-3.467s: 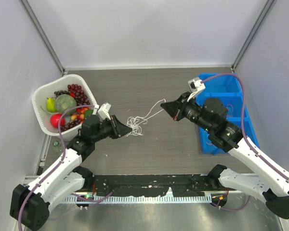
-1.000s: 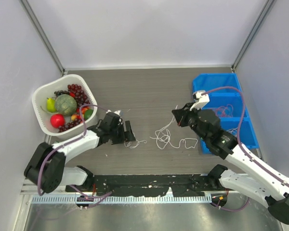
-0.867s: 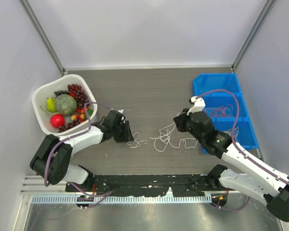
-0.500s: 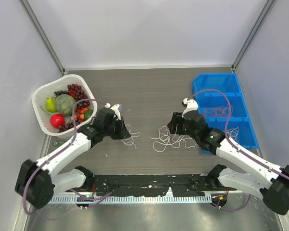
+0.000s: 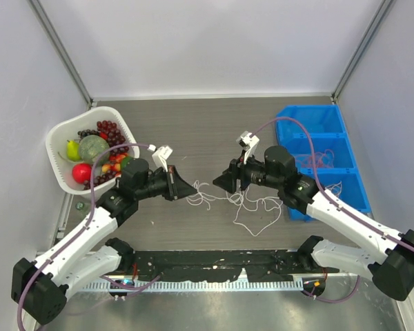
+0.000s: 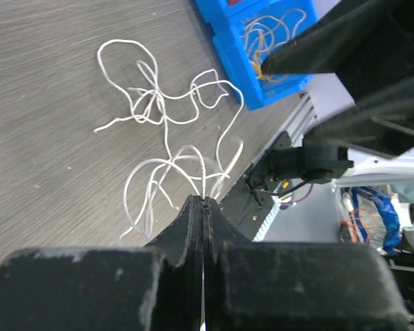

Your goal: Untangle the cables

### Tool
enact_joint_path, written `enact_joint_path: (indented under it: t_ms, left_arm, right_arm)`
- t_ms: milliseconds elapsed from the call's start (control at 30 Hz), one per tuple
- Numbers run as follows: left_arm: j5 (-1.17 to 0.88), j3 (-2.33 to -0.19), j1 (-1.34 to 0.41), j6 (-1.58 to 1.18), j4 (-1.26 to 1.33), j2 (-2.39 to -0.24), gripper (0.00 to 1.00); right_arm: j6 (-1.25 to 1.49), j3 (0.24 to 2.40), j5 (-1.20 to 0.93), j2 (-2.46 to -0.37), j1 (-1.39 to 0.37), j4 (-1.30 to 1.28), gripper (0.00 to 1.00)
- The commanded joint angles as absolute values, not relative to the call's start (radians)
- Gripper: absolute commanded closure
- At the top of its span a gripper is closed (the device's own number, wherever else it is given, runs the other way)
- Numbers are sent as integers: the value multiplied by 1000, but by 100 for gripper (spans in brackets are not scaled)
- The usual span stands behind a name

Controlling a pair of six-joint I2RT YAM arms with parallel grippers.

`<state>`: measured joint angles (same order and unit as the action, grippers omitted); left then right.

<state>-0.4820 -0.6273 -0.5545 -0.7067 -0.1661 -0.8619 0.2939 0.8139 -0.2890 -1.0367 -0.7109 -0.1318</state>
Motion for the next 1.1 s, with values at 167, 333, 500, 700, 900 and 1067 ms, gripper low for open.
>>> enact_joint_path:
  t_ms: [167, 333, 500, 700, 900, 1067]
  left_arm:
    - [-632, -635, -557, -781, -6, -911, 100]
    - [-629, -626, -557, -798, -6, -896, 100]
    - [-640, -621, -555, -821, 46, -896, 100]
    - [-623, -661, -555, -804, 3, -897, 90]
    - [-493, -677, -555, -732, -112, -776, 26]
    - [-298, -678, -552, -670, -224, -632, 13]
  right_arm:
    - [367, 761, -624, -1149, -781, 239, 41]
    - [370, 718, -586, -1184, -827, 276, 42]
    - [406, 699, -545, -1207, -857, 330, 54]
    - [425, 715, -370, -1226, -865, 296, 99]
    - [382, 726, -209, -1158, -864, 252, 99]
    - [339, 778, -68, -1117, -828, 177, 99]
